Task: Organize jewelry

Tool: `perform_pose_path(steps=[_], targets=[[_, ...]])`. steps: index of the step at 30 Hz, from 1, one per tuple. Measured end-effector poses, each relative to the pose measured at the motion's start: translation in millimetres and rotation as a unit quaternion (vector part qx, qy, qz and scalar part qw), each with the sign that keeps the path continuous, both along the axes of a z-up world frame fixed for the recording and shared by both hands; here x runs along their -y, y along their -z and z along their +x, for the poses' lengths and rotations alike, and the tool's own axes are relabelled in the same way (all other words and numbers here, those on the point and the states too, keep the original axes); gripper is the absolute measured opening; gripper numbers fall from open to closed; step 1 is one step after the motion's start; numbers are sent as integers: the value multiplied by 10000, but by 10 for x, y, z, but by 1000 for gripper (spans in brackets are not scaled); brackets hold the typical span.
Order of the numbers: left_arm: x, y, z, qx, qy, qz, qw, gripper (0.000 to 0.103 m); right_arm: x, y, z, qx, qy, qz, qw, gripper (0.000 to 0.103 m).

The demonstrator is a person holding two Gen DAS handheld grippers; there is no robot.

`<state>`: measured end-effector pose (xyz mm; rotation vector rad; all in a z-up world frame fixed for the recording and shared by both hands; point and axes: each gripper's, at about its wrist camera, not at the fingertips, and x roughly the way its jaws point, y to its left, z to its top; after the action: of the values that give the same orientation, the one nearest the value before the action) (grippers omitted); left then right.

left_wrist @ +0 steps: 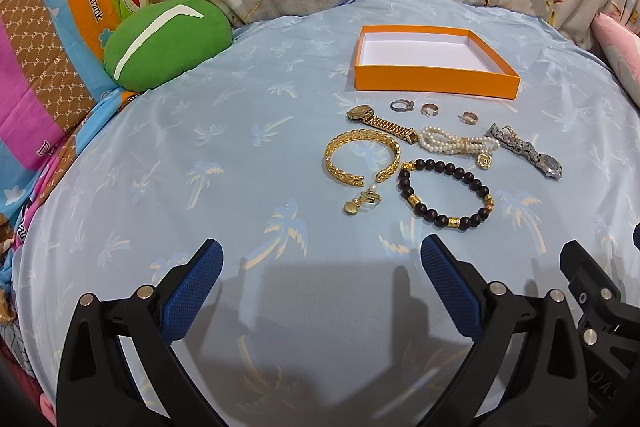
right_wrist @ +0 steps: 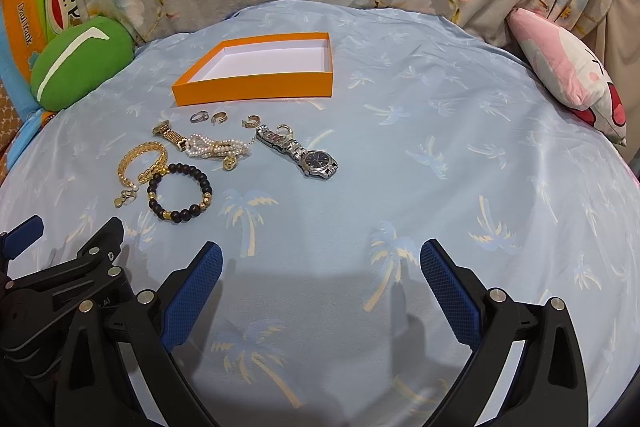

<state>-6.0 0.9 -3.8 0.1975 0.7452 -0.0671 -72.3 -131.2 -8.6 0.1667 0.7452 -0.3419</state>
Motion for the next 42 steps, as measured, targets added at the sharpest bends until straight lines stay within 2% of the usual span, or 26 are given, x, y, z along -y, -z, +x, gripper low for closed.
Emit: perform_pose_path(steps=[13,17,21,24,26,34,42], targets=[[-7,-13,9,-49,31,-32,10000,97,9,21,5,-11,-25,60,10000,98],[-40,-19,17,-70,89,-194,9997,97,-7,56,26,-44,-152,173,9997,97],[-127,-34,29,-97,137,-387,9991,98,94,1,86,-5,-213,41,9998,97],[-184,-40,52,-74,162,-345,9992,98,199,-31,176,-9,-257,-112,9996,96],[-224,-48,77,-56,126,-297,9995,98,268,-31,276,-57,-355,-81,9993,91],[-405,-115,240,-197,109,-635,9977,98,536,55,646,-215,-723,446,9962,76],[-444,-126,374,-236,120,-732,9970,98,445,106,844,-433,-1119,337,9922,60]])
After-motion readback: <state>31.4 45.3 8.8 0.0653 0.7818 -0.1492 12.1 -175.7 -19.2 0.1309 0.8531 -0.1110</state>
